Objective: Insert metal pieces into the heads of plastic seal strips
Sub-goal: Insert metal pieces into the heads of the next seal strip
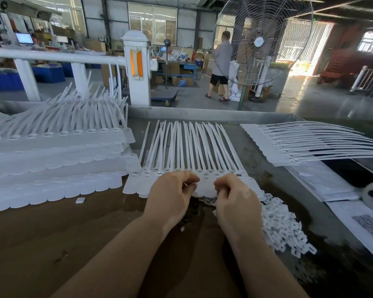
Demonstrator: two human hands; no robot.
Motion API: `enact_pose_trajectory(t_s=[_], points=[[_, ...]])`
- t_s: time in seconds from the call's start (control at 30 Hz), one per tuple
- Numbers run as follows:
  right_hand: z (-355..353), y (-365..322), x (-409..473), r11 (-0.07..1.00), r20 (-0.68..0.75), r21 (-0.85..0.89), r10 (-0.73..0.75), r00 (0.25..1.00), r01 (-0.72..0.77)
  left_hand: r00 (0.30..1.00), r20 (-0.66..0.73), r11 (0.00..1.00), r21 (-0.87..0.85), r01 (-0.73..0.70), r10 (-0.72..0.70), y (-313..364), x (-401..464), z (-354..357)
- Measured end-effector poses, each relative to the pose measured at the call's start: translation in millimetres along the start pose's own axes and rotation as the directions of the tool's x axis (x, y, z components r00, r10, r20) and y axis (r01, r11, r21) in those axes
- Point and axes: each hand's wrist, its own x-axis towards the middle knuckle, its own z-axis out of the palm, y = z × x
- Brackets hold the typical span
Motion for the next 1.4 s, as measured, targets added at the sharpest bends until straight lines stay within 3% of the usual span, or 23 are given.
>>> enact_pose_trajectory(t_s=[0.8, 1.2, 1.4], points=[[1, -1, -1, 1.000, 0.004, -0.011, -0.001, 1.000, 0.001, 1.000, 0.006, 1.000, -0.007, 0.023, -0.023, -2, -1, 0], [2, -3, -2, 0.996, 0.018, -0.066, -0.066, 0.998, 0.067, 0.996, -0.039, 0.991, -0.112, 0.073, -0.077, -6, 8, -6], [2, -4, -3, 0.988, 0.043, -0.093, -0.120, 0.992, 0.124, 0.994, 0.065, 0.971, -0.216, 0.103, -0.091, 7, 32, -9]])
